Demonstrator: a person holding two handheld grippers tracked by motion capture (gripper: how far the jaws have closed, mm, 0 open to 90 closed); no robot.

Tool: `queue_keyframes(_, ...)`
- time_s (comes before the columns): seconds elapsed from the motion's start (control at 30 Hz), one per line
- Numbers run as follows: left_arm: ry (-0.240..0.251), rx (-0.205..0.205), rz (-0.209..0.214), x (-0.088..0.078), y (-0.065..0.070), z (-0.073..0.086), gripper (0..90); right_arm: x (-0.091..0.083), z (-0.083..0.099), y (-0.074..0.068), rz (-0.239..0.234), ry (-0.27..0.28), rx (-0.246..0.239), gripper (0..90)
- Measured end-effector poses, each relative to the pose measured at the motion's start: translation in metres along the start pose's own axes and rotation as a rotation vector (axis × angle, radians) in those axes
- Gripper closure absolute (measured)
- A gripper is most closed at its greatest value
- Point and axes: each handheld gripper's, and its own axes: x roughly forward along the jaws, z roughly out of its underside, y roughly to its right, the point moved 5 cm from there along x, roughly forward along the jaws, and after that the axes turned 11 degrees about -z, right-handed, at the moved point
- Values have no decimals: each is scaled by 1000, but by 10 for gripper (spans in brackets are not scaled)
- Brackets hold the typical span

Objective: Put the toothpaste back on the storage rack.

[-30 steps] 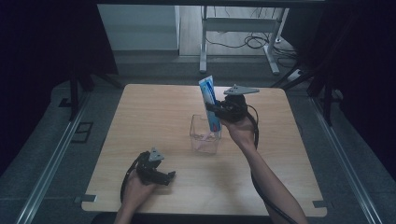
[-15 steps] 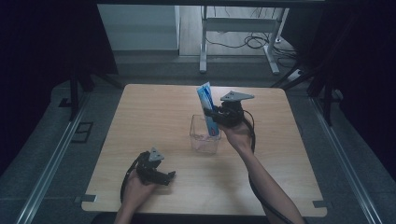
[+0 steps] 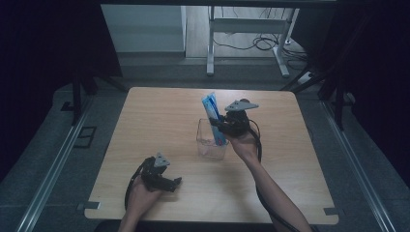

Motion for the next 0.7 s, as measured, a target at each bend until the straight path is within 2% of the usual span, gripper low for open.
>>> queue_keyframes(0.4,1,-1,1,0,0,0,0,11,15,1,17,-53,-16,705)
queue_keyframes(0.7,1,-1,1,0,0,0,0,19,23,2,10,-92,-18,700)
